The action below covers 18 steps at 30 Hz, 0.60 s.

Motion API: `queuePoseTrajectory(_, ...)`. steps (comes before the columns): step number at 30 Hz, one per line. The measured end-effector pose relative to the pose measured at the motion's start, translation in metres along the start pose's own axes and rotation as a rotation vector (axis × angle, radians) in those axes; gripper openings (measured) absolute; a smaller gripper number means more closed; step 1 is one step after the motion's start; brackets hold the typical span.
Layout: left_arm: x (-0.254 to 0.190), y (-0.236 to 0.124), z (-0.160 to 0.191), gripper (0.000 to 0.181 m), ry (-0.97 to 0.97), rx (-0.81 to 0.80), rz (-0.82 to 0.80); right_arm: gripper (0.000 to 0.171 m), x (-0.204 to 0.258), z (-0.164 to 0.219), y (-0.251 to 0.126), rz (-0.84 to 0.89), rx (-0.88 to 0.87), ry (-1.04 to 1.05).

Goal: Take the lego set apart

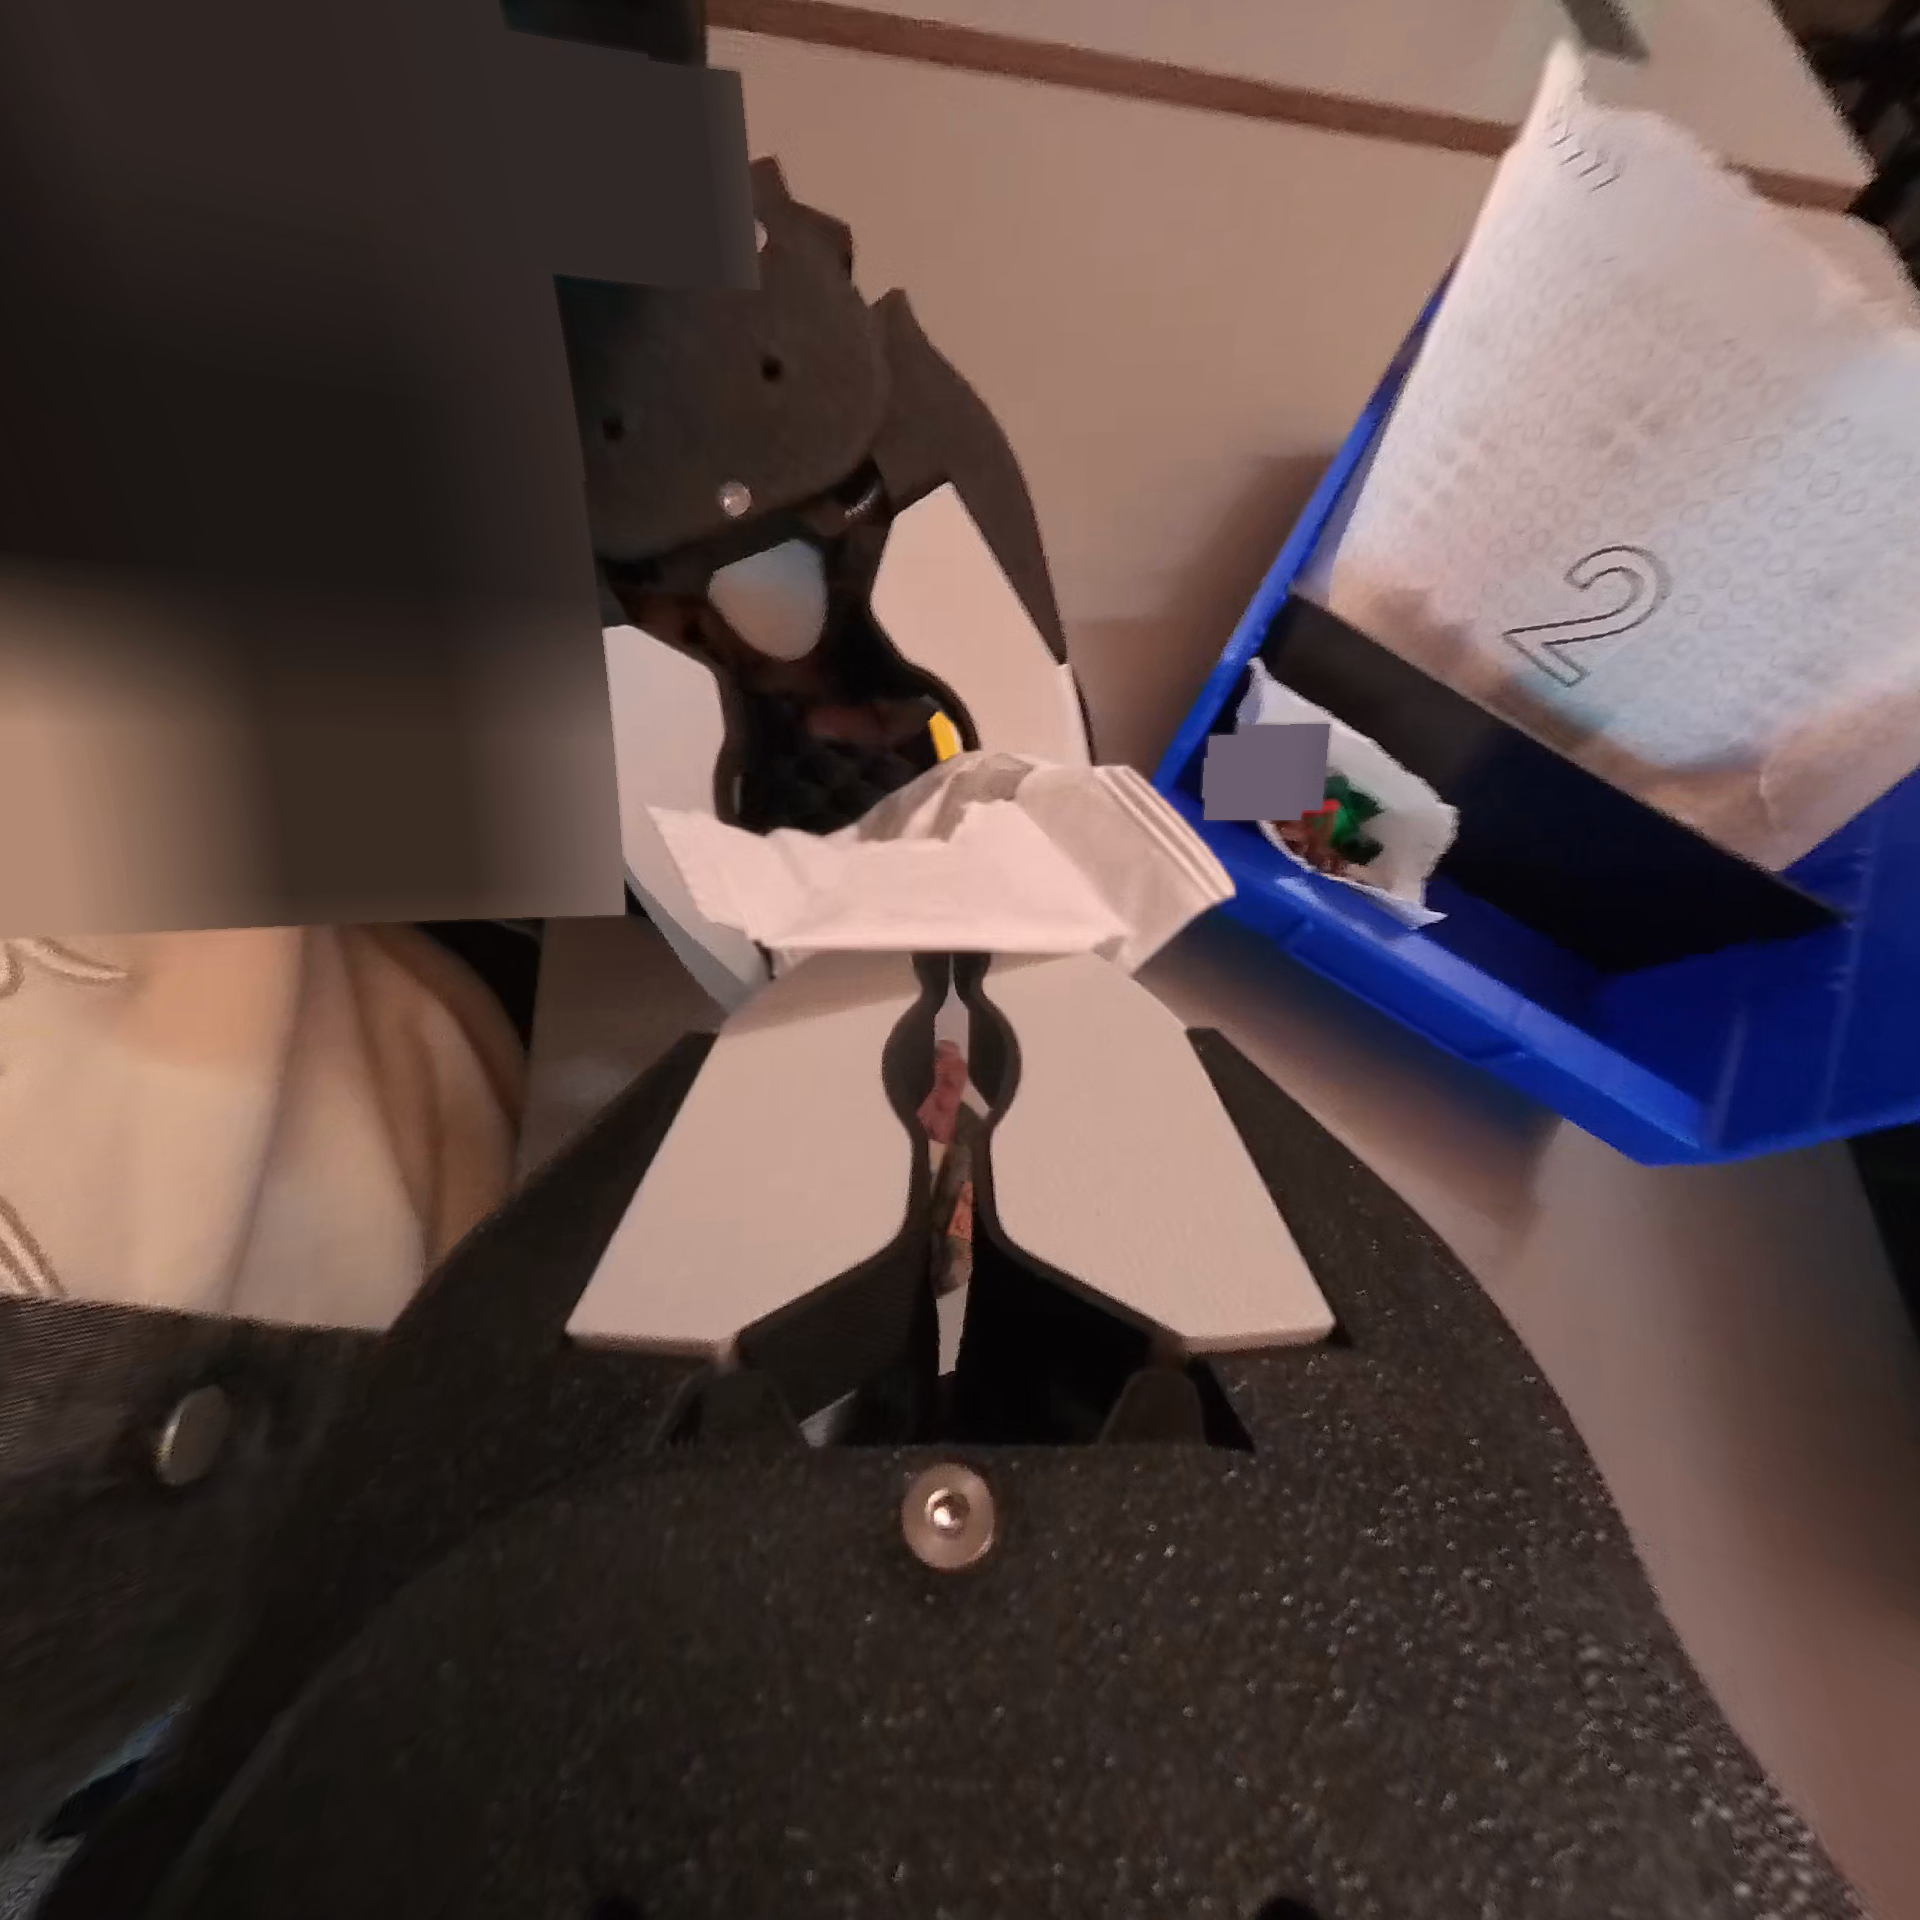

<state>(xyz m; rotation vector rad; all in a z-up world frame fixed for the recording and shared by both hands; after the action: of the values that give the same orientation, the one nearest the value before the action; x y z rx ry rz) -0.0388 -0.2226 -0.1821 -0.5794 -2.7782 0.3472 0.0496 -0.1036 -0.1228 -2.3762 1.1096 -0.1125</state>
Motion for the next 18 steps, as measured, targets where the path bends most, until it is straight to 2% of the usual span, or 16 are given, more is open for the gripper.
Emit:
queuePoseTrajectory(4,-0.002,0.005,0.001,0.067,0.04,0.029,-0.021,0.0,0.005,0.0,0.0,-0.158,-0.117,0.128)
queuePoseTrajectory(7,-0.003,0.007,-0.002,0.065,0.082,0.011,-0.044,0.0,0.0,0.009,0.004,-0.125,-0.098,0.181)
queuePoseTrajectory(13,-0.008,0.018,-0.007,0.064,0.249,0.118,-0.181,0.0,0.009,0.012,0.008,-0.07,-0.105,0.122)
queuePoseTrajectory(16,-0.011,0.025,-0.012,0.064,0.357,0.119,-0.323,0.0,0.004,0.02,0.012,0.101,-0.084,0.157)
queuePoseTrajectory(18,-0.011,0.026,-0.015,0.058,0.401,0.048,-0.425,0.0,0.003,0.023,0.01,0.227,-0.083,0.092)
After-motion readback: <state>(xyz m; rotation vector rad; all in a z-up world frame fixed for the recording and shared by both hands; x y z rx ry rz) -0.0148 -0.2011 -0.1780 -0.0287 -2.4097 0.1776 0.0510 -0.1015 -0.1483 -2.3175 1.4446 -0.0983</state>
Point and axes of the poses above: each gripper's, where its closed fingertips meet, y out along the fingers, z out of its underside, x = y × z across the jaws, the point moved 10 cm from there along -y, back along the fingers, and after that the axes turned 9 degrees about -x, right-handed, at the moved point
